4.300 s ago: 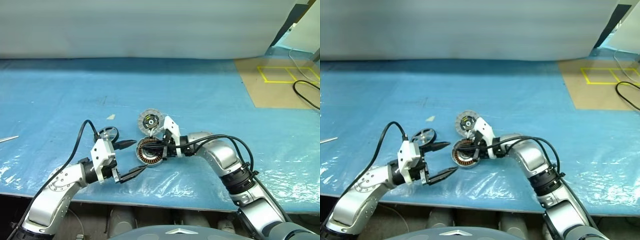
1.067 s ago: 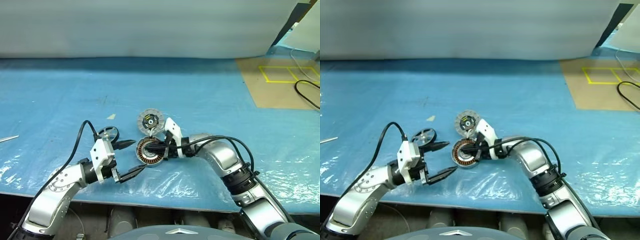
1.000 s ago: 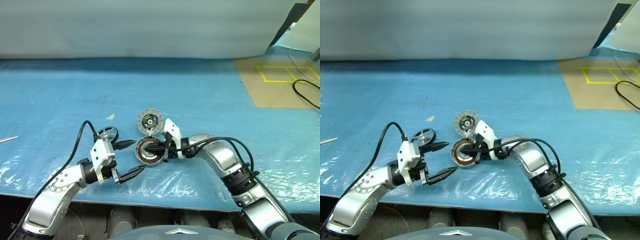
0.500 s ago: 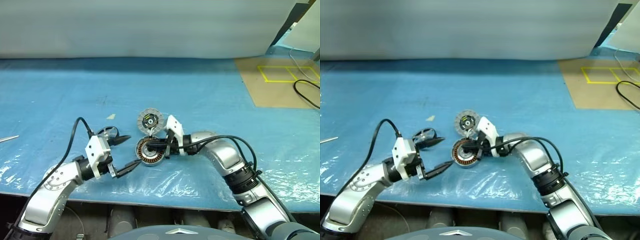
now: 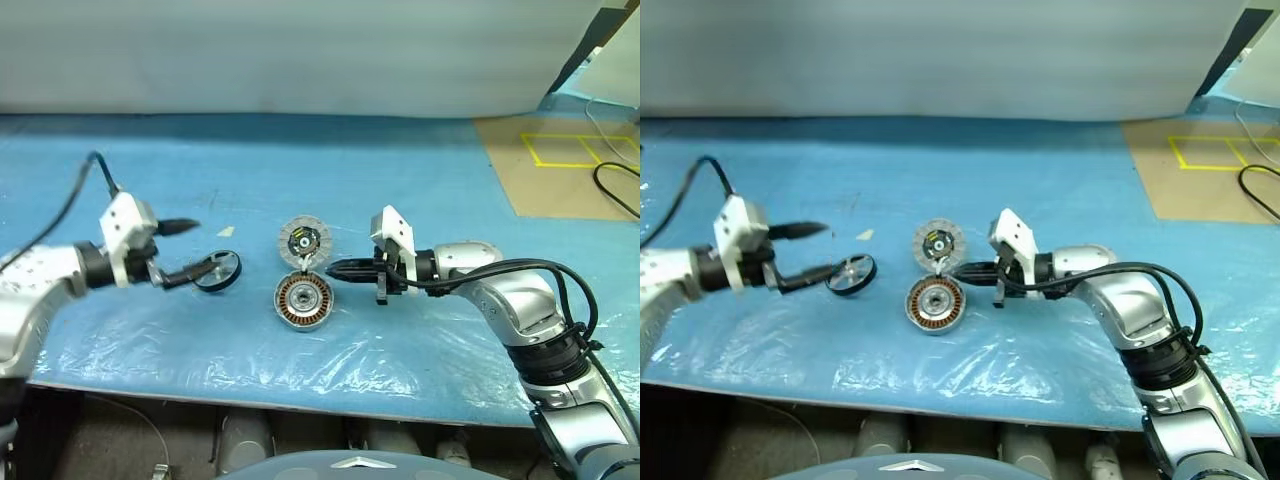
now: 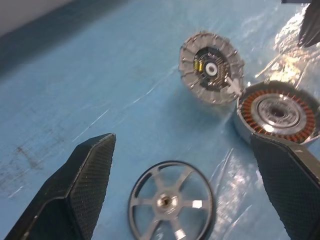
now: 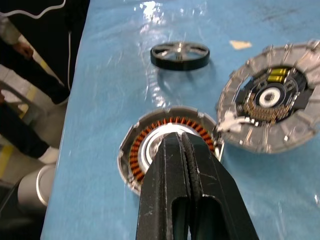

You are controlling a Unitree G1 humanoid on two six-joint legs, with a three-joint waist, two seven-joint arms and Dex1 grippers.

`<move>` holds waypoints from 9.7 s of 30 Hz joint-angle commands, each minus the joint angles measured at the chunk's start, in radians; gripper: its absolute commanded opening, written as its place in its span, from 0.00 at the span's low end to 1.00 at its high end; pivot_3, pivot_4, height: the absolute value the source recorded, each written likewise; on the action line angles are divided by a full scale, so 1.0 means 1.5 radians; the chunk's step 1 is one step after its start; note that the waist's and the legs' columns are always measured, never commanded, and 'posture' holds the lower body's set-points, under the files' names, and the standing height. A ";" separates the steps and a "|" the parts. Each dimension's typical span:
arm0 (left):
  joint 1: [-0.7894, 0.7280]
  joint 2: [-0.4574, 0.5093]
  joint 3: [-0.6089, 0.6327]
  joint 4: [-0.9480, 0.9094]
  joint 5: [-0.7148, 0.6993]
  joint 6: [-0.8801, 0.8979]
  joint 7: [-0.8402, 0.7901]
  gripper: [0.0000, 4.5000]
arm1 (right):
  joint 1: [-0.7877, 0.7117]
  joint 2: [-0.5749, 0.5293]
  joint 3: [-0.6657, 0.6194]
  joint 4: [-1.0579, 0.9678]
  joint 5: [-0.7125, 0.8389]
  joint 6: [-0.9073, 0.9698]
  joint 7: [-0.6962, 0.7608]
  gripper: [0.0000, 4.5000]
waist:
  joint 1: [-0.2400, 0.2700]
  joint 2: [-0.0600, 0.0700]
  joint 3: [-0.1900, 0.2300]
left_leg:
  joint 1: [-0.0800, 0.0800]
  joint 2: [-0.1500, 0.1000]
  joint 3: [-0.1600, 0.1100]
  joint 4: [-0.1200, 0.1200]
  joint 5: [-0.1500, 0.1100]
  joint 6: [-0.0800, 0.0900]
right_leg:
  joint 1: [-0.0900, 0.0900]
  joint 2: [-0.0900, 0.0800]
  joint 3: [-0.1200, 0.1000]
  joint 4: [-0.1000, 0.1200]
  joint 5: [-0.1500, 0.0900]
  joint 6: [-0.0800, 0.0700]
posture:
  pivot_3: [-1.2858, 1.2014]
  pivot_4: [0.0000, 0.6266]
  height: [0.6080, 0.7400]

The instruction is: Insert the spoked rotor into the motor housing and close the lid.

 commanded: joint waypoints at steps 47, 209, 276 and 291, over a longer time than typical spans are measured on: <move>-0.490 -0.184 -0.263 0.685 0.395 -0.429 -0.302 0.65 | 0.091 -0.083 -0.020 -0.098 -0.012 -0.058 -0.018 0.00 | 0.031 -0.006 0.004 | -0.002 0.000 -0.003 0.001 0.000 0.000 | -0.001 -0.001 -0.003 0.003 0.001 0.001 | 0.52 0.24 1.00; -0.266 -0.253 -0.250 0.153 0.175 -0.189 -0.239 0.73 | 0.100 -0.097 -0.043 -0.110 0.000 -0.023 -0.066 0.00 | 0.028 -0.005 0.007 | -0.002 0.000 -0.002 0.001 0.000 0.000 | 0.000 -0.002 -0.004 0.003 0.000 0.000 | 0.52 0.24 1.00; -0.306 -0.277 -0.386 0.134 0.311 -0.121 -0.227 0.99 | 0.177 -0.113 -0.070 -0.178 0.021 0.006 -0.118 0.00 | 0.029 -0.004 0.007 | -0.001 0.000 -0.002 0.001 0.000 0.000 | 0.001 -0.002 -0.003 0.003 0.000 0.000 | 0.52 0.24 1.00; -0.297 -0.280 -0.384 0.127 0.319 -0.124 -0.201 0.33 | 0.173 -0.111 -0.063 -0.173 0.015 0.002 -0.121 0.00 | 0.030 -0.003 0.006 | -0.001 -0.001 -0.002 0.001 0.000 0.000 | 0.002 -0.002 -0.003 0.003 0.000 0.000 | 0.52 0.24 1.00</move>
